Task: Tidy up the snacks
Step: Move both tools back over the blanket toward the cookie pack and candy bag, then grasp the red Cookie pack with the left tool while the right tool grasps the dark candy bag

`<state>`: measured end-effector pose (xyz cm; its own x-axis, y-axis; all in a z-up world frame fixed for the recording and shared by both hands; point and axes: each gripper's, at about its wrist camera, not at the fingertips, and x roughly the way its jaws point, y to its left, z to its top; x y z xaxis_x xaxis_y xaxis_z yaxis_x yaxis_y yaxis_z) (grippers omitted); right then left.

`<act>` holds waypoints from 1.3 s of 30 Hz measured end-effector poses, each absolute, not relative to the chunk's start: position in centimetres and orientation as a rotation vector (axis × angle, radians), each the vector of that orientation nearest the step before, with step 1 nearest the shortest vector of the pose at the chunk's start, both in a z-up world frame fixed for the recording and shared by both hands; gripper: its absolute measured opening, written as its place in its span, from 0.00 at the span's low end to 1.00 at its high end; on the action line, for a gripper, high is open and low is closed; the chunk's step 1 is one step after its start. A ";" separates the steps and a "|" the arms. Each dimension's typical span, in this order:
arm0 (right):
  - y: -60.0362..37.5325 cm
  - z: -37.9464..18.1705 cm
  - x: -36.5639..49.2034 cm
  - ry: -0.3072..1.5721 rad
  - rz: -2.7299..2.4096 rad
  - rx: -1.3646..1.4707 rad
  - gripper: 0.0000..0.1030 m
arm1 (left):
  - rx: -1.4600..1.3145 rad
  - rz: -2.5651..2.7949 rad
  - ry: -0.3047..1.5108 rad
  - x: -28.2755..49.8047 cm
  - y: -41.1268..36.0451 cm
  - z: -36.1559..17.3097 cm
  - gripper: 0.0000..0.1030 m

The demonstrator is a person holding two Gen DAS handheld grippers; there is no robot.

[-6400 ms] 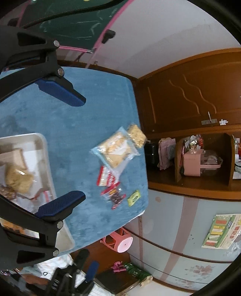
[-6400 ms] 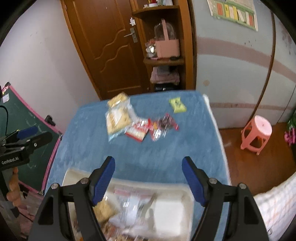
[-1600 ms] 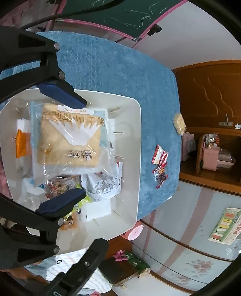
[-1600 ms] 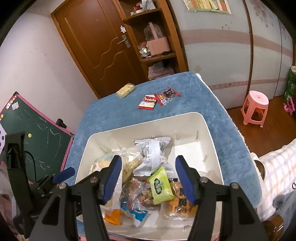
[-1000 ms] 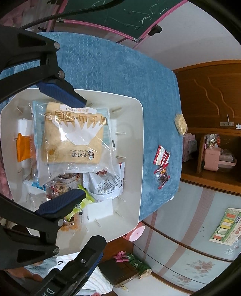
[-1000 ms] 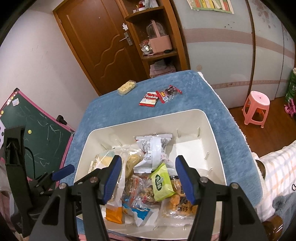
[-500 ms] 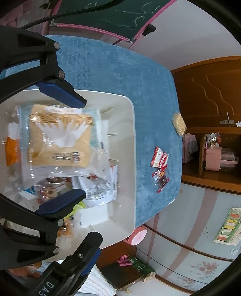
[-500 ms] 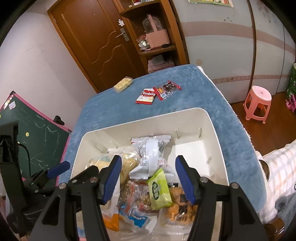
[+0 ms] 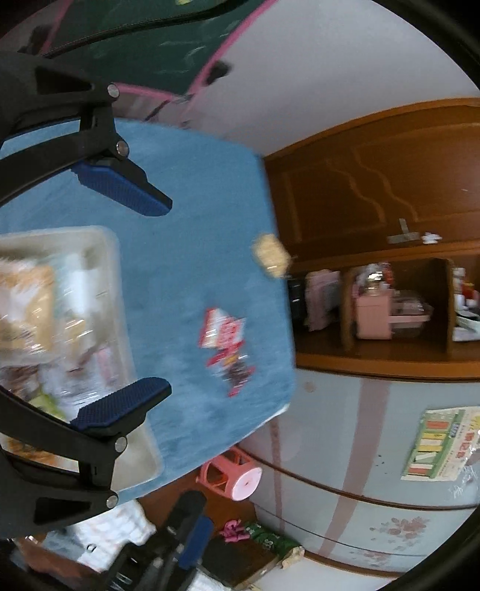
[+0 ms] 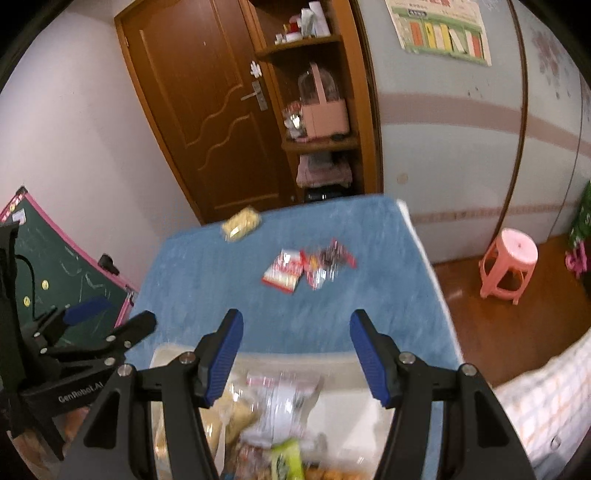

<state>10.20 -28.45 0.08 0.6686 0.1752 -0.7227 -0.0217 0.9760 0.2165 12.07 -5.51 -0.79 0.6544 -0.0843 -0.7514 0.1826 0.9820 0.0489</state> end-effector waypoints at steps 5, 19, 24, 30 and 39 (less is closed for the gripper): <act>-29.8 3.7 15.9 0.821 0.092 0.149 0.59 | 0.179 -0.148 0.786 17.6 -6.4 3.0 0.86; -31.3 -4.1 32.6 1.043 0.088 0.111 0.66 | 0.312 -0.139 0.996 33.6 -11.5 -7.5 0.86; -32.4 -11.9 35.5 1.204 0.111 0.212 0.66 | 0.252 -0.141 1.176 36.6 -11.9 -15.2 0.86; -32.4 -18.0 36.9 1.306 0.132 0.268 0.66 | 0.211 -0.171 1.281 37.4 -13.1 -20.0 0.86; -30.6 -21.0 37.9 1.351 0.205 0.245 0.49 | 0.241 -0.183 1.298 37.7 -14.4 -21.4 0.86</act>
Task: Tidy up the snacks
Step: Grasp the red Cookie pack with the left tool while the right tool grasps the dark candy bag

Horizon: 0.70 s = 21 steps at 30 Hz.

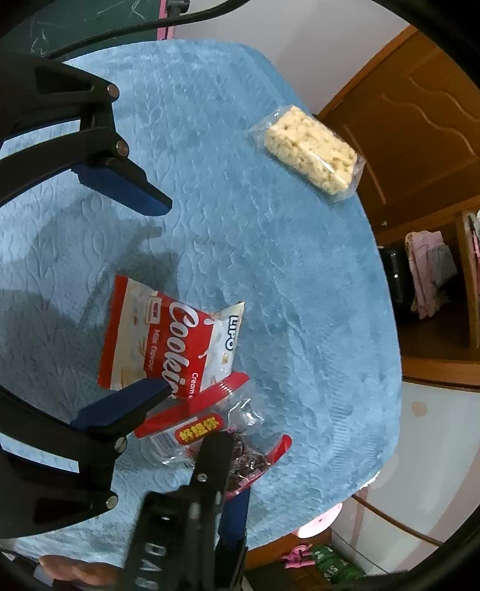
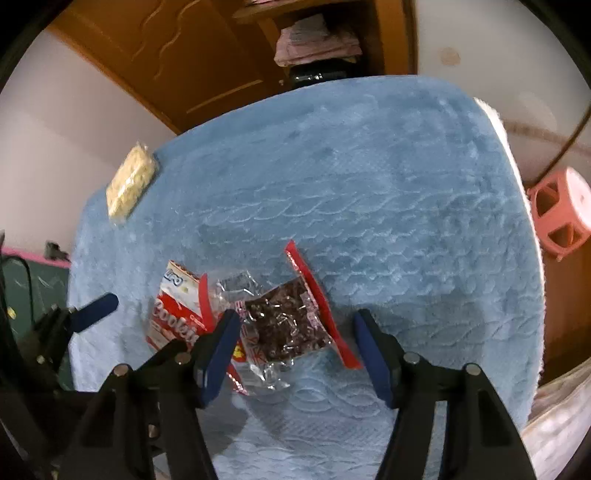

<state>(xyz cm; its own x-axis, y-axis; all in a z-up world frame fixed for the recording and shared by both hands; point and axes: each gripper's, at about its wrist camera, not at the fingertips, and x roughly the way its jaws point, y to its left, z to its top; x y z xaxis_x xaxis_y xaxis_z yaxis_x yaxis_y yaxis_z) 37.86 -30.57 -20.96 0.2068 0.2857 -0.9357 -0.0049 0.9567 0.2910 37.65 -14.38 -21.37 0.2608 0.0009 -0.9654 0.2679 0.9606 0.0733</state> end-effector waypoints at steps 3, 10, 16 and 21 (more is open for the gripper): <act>-30.0 -20.7 37.3 1.343 0.226 0.201 0.43 | 0.229 -0.182 1.310 37.8 -14.6 -21.8 0.86; -31.4 -19.6 35.8 1.313 0.163 0.149 0.43 | 0.225 -0.187 1.327 38.3 -16.0 -22.9 0.86; -33.4 -18.9 34.2 1.297 0.139 0.163 0.43 | 0.172 -0.194 1.333 38.4 -16.4 -23.8 0.68; -33.8 -17.9 32.9 1.283 0.132 0.184 0.43 | 0.129 -0.182 1.320 37.8 -15.7 -22.6 0.44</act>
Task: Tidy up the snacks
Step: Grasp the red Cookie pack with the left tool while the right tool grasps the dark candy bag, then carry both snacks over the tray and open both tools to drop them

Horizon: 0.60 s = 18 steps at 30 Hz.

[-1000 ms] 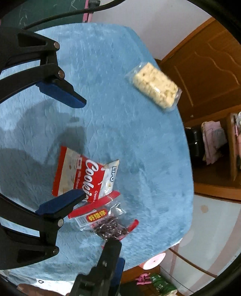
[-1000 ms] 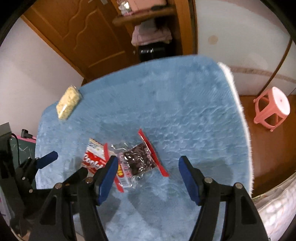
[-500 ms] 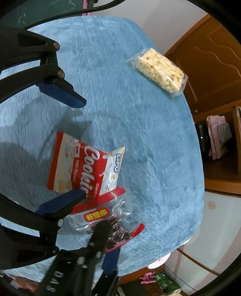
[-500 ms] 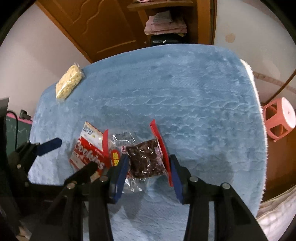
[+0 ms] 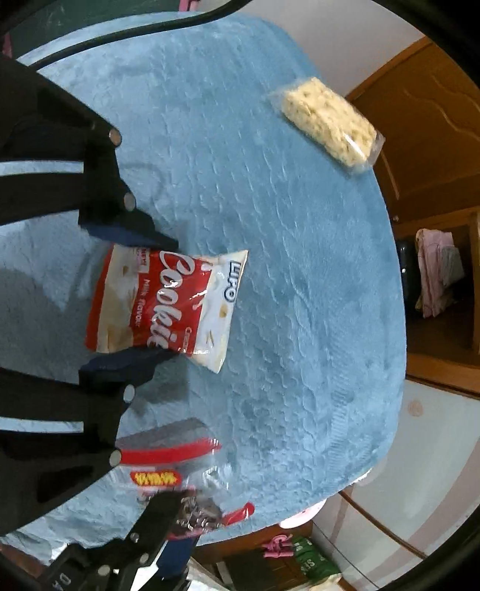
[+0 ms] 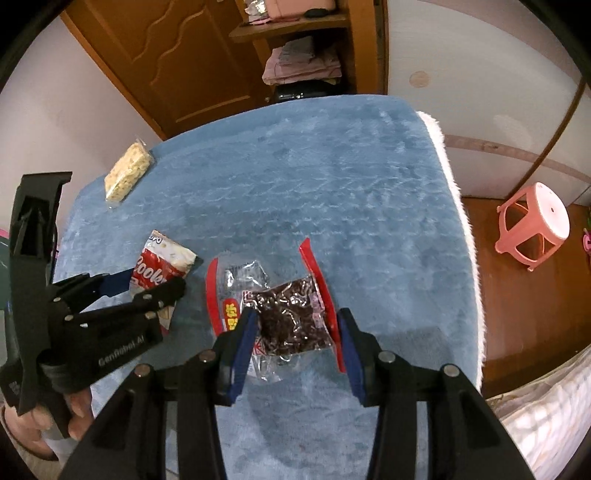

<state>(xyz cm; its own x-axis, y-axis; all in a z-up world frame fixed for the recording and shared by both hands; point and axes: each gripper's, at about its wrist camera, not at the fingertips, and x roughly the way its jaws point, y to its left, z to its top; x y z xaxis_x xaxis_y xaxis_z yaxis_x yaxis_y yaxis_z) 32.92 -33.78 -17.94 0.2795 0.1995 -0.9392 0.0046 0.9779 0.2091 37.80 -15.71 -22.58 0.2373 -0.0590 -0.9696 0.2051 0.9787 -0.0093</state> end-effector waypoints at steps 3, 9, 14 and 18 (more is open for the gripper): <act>-33.7 -16.4 31.9 1.265 0.137 0.200 0.43 | 0.124 -0.157 1.296 36.8 -14.7 -20.9 0.44; -33.0 -9.9 28.4 1.159 0.162 0.183 0.43 | 0.141 -0.166 1.174 32.9 -12.8 -12.9 0.44; -32.1 -3.3 24.4 1.044 0.177 0.181 0.43 | 0.171 -0.173 1.041 28.3 -11.1 -4.4 0.44; -31.5 1.6 20.4 0.945 0.194 0.197 0.43 | 0.151 -0.190 0.959 23.7 -9.3 1.1 0.44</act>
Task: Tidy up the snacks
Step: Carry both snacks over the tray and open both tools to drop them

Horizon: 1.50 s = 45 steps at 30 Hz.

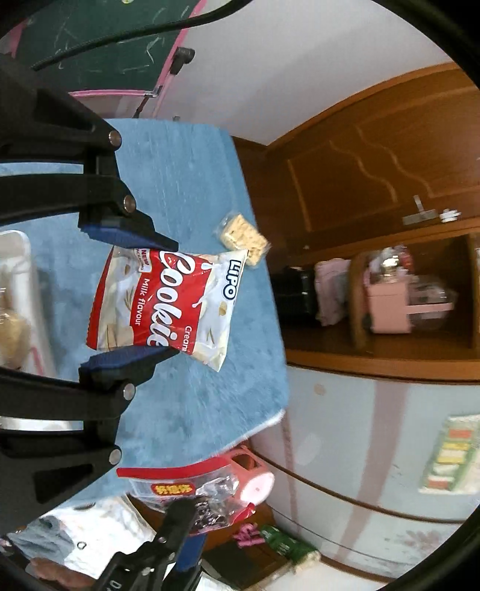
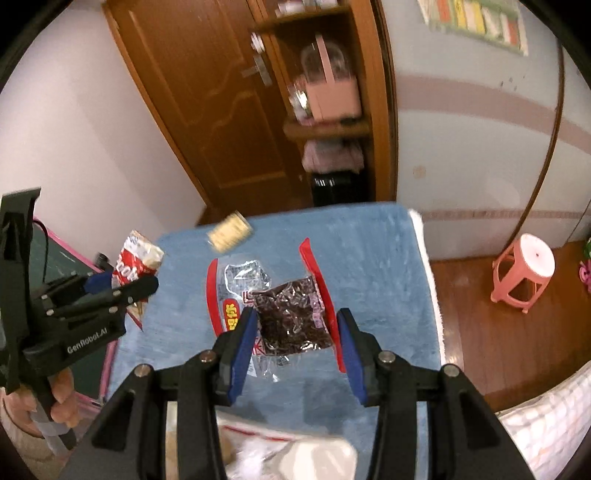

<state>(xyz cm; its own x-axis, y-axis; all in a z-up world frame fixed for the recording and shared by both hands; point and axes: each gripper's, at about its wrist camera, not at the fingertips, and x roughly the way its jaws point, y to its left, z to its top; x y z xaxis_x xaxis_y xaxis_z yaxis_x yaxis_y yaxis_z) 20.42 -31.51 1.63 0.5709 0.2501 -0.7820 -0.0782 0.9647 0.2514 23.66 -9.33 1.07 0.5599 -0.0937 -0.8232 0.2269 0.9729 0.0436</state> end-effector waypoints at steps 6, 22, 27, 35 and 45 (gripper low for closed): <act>-30.4 6.0 13.4 0.828 0.228 0.213 0.43 | 0.145 -0.233 0.867 16.1 -7.2 4.9 0.44; -27.6 3.1 -1.1 0.688 0.065 0.210 0.44 | 0.061 -0.262 0.830 3.0 -4.6 -1.5 0.45; -26.9 0.8 -2.1 0.730 0.037 0.179 0.44 | 0.066 -0.239 0.874 1.8 -4.4 -4.2 0.45; -25.8 -3.9 -2.1 0.870 0.045 0.169 0.44 | 0.069 -0.201 0.980 1.3 -3.8 -8.2 0.45; -25.1 -5.6 -1.3 0.931 0.027 0.149 0.45 | 0.086 -0.193 1.022 1.3 -4.4 -9.8 0.45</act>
